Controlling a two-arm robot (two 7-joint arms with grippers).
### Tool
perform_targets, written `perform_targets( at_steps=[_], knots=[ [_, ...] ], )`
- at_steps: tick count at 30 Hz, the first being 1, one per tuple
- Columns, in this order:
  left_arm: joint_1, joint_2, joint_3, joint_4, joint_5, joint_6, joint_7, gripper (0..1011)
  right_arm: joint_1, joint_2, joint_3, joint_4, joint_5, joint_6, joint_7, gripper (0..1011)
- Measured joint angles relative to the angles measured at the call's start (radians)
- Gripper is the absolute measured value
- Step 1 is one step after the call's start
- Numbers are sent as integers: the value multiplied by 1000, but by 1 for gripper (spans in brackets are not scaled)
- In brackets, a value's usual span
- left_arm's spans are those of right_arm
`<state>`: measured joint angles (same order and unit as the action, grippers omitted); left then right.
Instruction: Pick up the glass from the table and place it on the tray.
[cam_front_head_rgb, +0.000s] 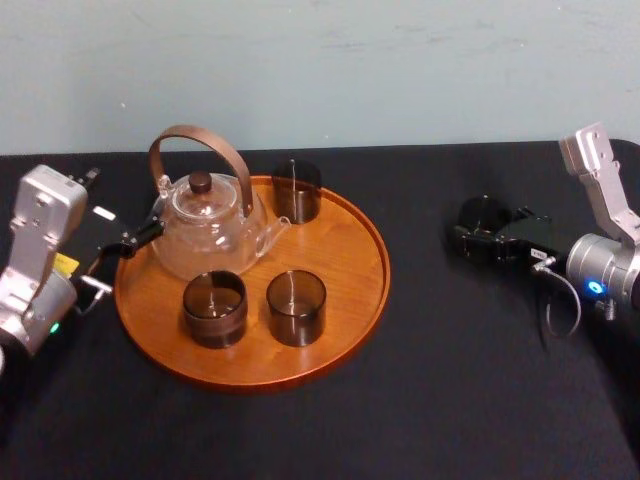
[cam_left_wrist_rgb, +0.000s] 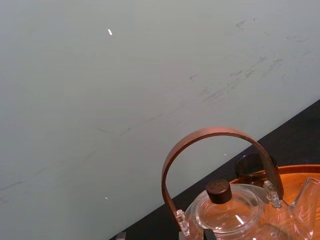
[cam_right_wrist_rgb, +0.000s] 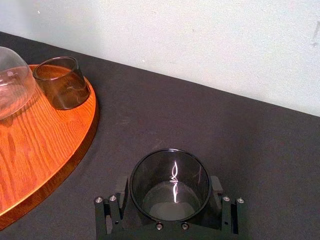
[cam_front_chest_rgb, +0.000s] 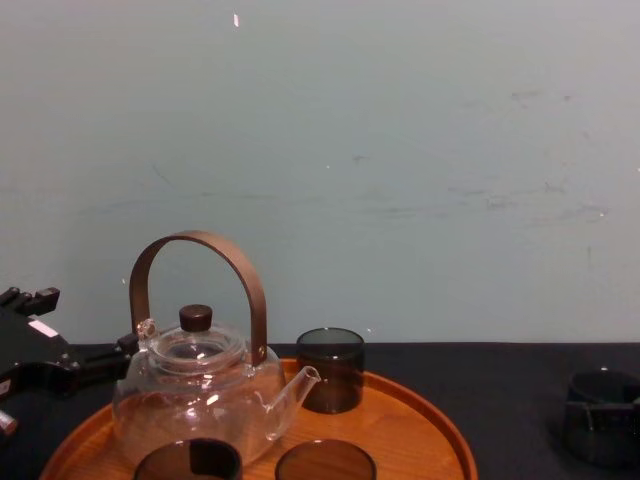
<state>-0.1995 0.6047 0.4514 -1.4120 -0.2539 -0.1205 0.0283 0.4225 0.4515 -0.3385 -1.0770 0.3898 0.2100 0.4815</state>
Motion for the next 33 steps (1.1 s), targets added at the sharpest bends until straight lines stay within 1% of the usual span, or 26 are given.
perform_targets(
  at_steps=[4,7,11,30,33],
  knots=[
    [0,0,0,0,0,0,0,1002,0,0,0,0,0,0,0,1002],
    [0,0,0,0,0,0,0,1001,0,0,0,0,0,0,0,945],
    [0,0,0,0,0,0,0,1002,0,0,0,0,0,0,0,908],
    [0,0,0,0,0,0,0,1001,0,0,1,1,2,0,0,908],
    [0,0,0,0,0,0,0,1001,-4,-1,5,-1,8,-17,5,908]
  ],
)
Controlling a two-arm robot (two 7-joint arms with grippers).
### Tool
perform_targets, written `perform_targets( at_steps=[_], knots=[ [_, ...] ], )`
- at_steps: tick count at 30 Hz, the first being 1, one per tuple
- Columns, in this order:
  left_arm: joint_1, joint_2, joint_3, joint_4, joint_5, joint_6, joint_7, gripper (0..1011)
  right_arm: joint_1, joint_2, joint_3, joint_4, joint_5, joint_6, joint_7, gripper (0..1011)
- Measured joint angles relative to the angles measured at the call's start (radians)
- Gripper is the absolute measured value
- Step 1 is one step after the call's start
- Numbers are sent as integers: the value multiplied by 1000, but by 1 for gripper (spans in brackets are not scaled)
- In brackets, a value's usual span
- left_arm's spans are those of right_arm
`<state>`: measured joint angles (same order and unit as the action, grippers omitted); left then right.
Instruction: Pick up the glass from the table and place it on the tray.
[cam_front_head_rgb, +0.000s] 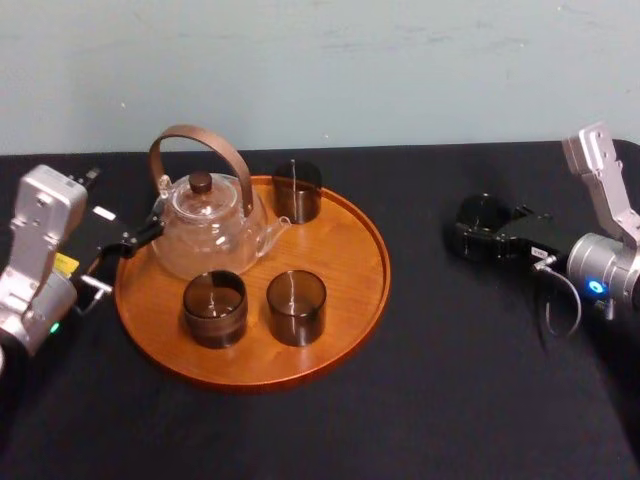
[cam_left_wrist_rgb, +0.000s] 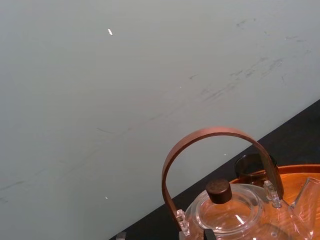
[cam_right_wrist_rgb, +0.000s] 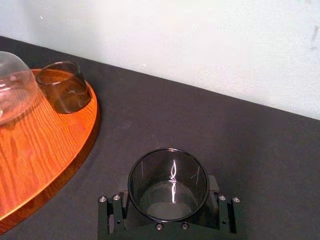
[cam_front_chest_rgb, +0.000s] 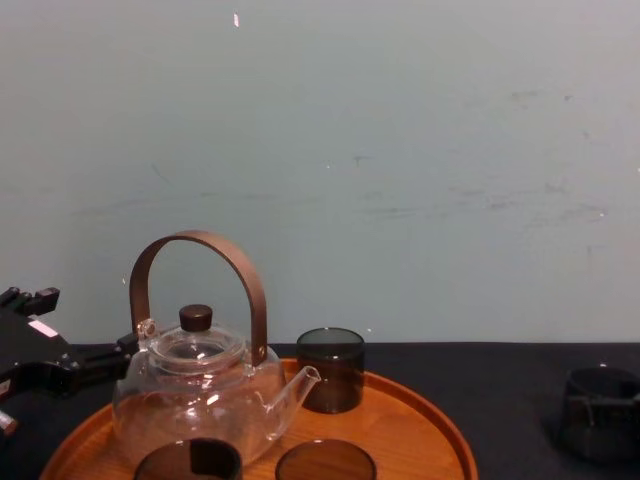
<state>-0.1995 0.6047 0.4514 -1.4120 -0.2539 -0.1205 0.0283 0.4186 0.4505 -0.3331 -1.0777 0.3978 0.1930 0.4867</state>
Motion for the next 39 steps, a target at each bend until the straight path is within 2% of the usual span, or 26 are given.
perform_targets(
  at_steps=[4,14,19,25,32,39],
  knots=[
    [0,0,0,0,0,0,0,1001,-7,3,2,-15,5,-11,7,908],
    [0,0,0,0,0,0,0,1001,-52,28,-3,-142,6,-8,2,908],
    [0,0,0,0,0,0,0,1001,-80,35,-21,-220,4,0,0,908],
    [0,0,0,0,0,0,0,1002,-82,28,-50,-258,-1,8,1,908],
    [0,0,0,0,0,0,0,1001,-49,-2,-97,-247,-15,11,16,907],
    [0,0,0,0,0,0,0,1001,-3,-37,-138,-195,-25,9,32,908]
  ],
)
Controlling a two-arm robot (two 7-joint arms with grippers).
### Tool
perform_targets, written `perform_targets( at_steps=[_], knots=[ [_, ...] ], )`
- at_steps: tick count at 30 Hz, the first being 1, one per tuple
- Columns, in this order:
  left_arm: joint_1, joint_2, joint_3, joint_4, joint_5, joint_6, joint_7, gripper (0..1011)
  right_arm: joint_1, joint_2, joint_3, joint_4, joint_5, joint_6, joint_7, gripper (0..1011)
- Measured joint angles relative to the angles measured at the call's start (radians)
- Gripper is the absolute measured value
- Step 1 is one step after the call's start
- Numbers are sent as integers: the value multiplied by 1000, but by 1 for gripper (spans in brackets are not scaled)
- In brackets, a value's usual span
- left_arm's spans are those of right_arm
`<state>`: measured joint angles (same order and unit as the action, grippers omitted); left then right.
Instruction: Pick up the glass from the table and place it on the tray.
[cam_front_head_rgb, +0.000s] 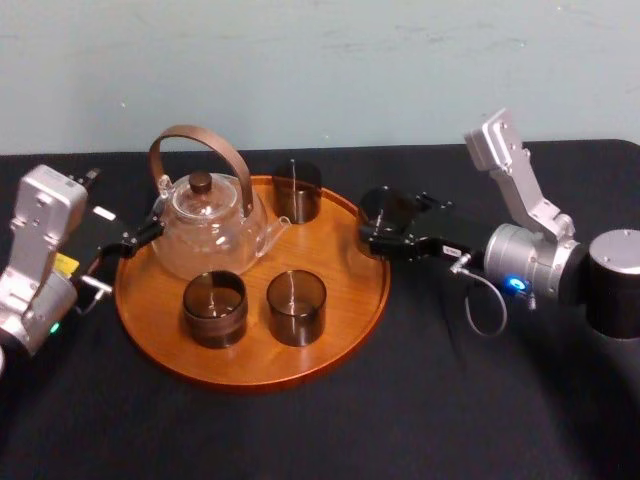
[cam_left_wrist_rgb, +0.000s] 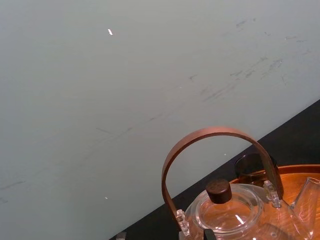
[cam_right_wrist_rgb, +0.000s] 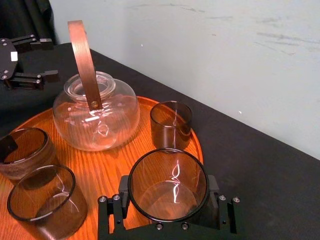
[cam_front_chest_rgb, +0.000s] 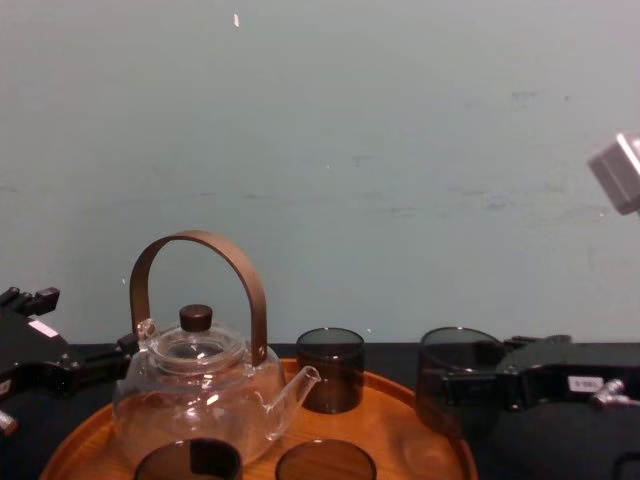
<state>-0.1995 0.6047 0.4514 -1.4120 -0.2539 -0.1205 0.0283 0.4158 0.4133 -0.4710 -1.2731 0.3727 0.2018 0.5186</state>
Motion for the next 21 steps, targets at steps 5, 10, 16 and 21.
perform_targets(
  at_steps=[5,10,16,21],
  knots=[
    [0,0,0,0,0,0,0,1001,28,-19,-16,36,-4,-3,8,908],
    [0,0,0,0,0,0,0,1001,57,-39,-32,76,-8,-10,18,907],
    [0,0,0,0,0,0,0,1001,79,-53,-46,110,-15,-16,26,907],
    [0,0,0,0,0,0,0,1001,98,-66,-55,138,-20,-21,34,907]
  ],
)
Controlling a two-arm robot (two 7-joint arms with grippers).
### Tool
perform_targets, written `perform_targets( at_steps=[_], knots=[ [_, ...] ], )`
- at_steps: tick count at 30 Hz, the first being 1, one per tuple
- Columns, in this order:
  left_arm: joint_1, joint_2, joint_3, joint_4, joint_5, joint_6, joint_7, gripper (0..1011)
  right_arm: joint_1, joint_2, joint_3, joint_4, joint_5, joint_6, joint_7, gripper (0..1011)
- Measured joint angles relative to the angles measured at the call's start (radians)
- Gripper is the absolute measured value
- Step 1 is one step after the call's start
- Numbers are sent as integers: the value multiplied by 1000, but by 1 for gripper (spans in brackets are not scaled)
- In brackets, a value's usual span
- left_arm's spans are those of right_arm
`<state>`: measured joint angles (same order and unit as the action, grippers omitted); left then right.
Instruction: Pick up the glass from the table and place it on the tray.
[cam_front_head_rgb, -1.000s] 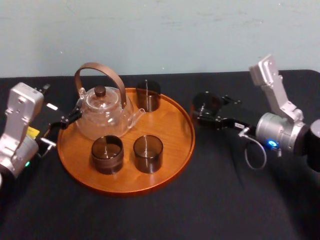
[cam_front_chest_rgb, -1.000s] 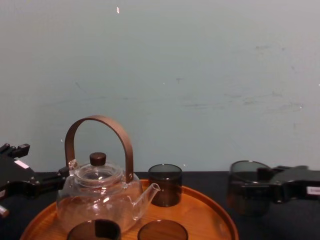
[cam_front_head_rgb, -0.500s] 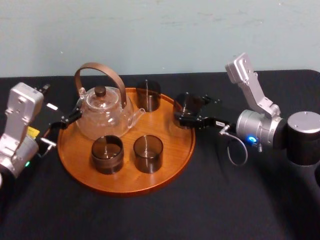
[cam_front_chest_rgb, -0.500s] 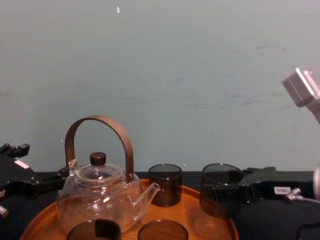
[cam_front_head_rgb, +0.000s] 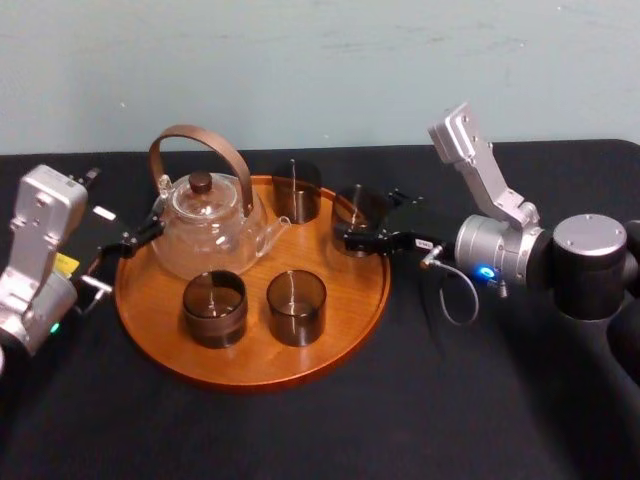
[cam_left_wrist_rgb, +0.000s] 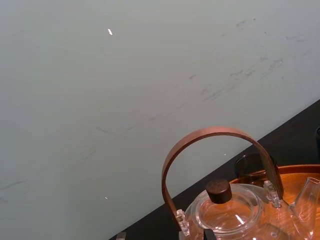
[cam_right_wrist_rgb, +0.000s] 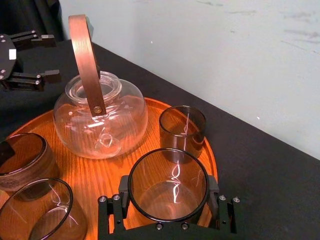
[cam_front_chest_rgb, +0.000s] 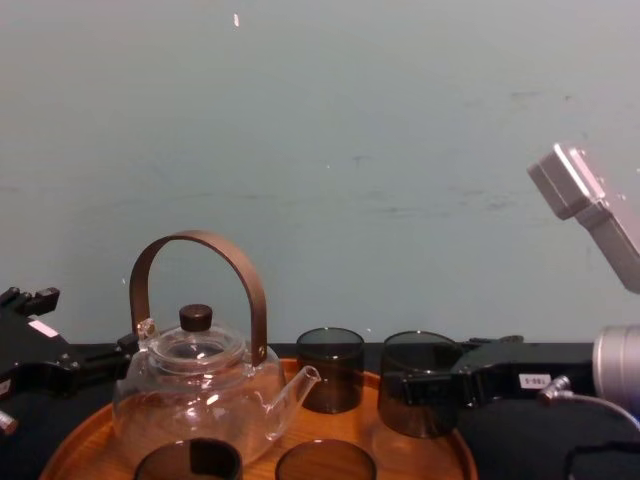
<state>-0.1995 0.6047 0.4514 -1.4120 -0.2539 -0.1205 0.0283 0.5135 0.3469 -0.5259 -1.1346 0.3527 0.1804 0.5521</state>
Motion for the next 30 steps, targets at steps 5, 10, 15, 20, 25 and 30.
perform_targets(
  at_steps=[5,10,15,20,25,30],
  knots=[
    [0,0,0,0,0,0,0,1001,11,-10,-6,20,-2,-5,6,908],
    [0,0,0,0,0,0,0,1001,18,-19,-11,38,-5,-9,10,907],
    [0,0,0,0,0,0,0,1001,20,-23,-13,48,-5,-11,13,908],
    [0,0,0,0,0,0,0,1001,22,-28,-15,59,-5,-11,15,908],
    [0,0,0,0,0,0,0,1001,23,-32,-16,70,-5,-11,15,907],
    [0,0,0,0,0,0,0,1001,23,-34,-18,77,-8,-12,15,907]
  ],
)
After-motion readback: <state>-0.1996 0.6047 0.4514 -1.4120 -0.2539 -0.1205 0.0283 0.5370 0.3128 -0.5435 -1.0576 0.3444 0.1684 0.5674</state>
